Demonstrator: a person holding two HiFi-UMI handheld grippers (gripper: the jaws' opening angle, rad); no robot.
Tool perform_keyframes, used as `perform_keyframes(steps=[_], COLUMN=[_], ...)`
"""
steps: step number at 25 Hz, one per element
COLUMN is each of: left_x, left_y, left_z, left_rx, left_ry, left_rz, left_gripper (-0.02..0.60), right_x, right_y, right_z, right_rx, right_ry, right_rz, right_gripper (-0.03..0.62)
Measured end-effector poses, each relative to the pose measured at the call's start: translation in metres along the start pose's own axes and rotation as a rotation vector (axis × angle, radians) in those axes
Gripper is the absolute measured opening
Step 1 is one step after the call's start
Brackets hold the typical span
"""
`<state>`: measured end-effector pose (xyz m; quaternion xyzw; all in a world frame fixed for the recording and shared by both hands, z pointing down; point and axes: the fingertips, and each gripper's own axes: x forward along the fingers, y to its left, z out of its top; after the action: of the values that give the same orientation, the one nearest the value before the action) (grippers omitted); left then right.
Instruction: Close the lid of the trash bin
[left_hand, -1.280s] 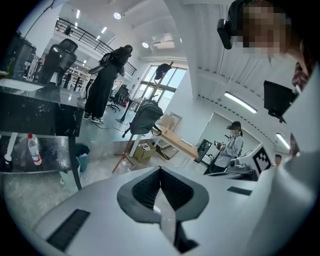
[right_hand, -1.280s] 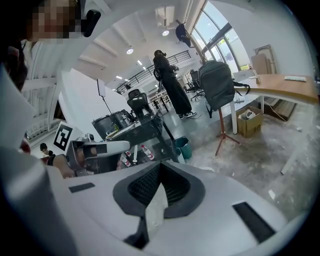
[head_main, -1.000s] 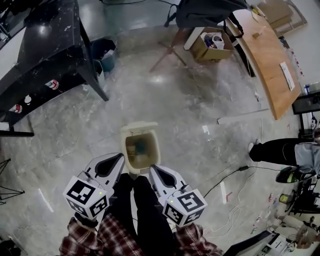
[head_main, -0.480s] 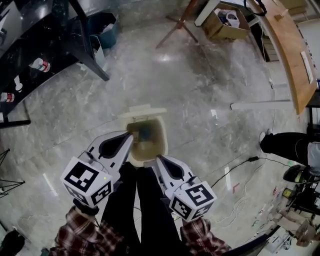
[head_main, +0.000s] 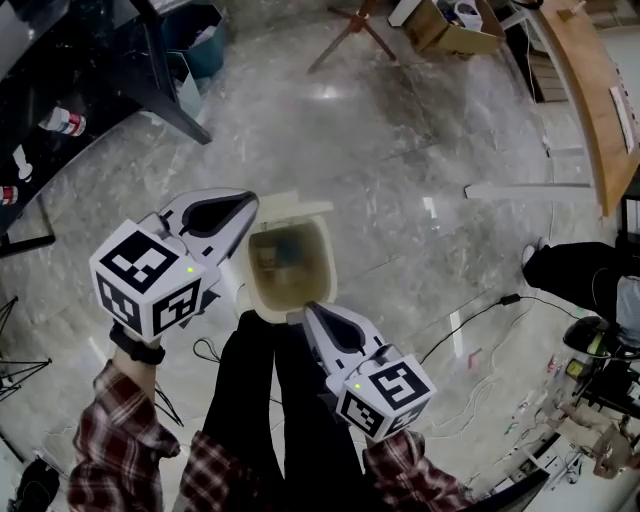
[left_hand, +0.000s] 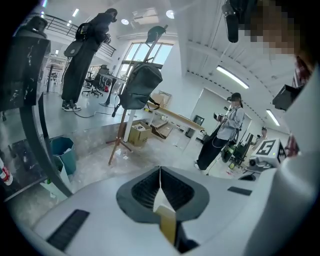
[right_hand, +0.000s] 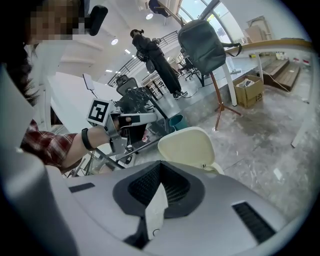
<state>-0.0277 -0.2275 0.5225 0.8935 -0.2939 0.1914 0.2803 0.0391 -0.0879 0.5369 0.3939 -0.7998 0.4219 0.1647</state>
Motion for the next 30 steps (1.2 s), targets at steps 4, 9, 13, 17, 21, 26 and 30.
perform_keyframes(steps=[4,9,13,17,21,26,30], left_x=[0.010,0.016,0.018,0.023,0.028,0.037,0.040], left_y=[0.004,0.013,0.021,0.019,0.010,0.010,0.008], left_z=[-0.003,-0.016,-0.020,-0.028,-0.040,-0.055,-0.061], left_rx=[-0.025,0.001,-0.011,-0.024,-0.012,-0.015,-0.053], left_ry=[0.020,0.091,0.139,0.184,0.253,0.326,0.331], left_rz=[-0.052,-0.081,-0.089,-0.142,-0.226,-0.261,-0.284], left_gripper=[0.012,0.014,0.064,0.081,0.081,0.080,0.080], right_x=[-0.001,0.001,0.000,-0.001,-0.002,-0.007,-0.010], right_y=[-0.007,-0.012,-0.013,-0.011,-0.008,-0.011,-0.016], right_z=[0.000,0.000,-0.005,-0.008,-0.009,-0.015,-0.018], right_rx=[0.009,0.024,0.032,0.052,0.054,0.061,0.069], right_ry=[0.001,-0.001,0.003,0.003,0.002,0.007,0.002], right_rz=[-0.006,-0.002,0.005,0.011,0.021,0.017,0.009], right_gripper=[0.012,0.012,0.012,0.012,0.012,0.012,0.012])
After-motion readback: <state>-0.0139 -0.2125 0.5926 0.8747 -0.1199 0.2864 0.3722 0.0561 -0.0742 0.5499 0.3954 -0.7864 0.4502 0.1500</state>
